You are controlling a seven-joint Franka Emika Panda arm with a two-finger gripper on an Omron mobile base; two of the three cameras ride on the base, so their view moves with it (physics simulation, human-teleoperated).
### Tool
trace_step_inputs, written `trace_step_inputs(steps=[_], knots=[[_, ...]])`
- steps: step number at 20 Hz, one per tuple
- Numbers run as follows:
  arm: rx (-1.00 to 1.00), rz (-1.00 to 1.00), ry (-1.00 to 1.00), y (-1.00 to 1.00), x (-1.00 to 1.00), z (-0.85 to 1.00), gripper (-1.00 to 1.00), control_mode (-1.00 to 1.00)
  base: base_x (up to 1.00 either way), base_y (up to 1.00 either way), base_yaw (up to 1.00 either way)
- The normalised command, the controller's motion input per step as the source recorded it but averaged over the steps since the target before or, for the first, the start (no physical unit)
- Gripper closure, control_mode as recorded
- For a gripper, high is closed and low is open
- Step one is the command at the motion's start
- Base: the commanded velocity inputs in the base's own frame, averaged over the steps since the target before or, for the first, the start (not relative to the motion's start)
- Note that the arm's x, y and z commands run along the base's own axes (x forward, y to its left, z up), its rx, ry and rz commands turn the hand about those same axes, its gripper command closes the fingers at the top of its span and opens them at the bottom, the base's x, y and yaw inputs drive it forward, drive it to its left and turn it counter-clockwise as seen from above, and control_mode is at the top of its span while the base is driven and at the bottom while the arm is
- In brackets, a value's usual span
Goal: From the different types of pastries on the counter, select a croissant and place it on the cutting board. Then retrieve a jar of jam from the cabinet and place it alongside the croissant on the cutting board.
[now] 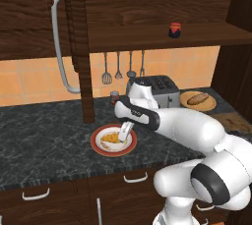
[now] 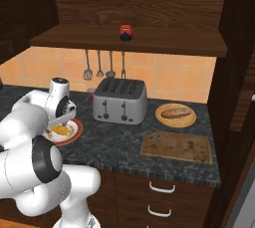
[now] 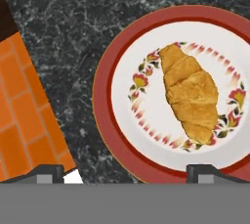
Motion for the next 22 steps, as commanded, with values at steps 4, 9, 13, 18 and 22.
trace_step_inputs(steps=[4, 9, 13, 18, 22], knots=[[0.0, 0.01, 0.0, 0.19, 0.19, -0.04, -1.0, -1.0, 0.0, 0.0, 0.0], [0.0, 0.04, 0.0, 0.19, 0.18, -0.15, -1.0, -1.0, 0.0, 0.0, 0.0], [0.0, 0.05, 0.0, 0.0, 0.29, -0.24, -1.0, -1.0, 0.0, 0.0, 0.0], [0.0, 0.05, 0.0, 0.0, 0.14, -0.22, -1.0, -1.0, 0.0, 0.0, 0.0], [0.0, 0.05, 0.0, 0.03, 0.13, -0.26, -1.0, -1.0, 0.0, 0.0, 0.0]])
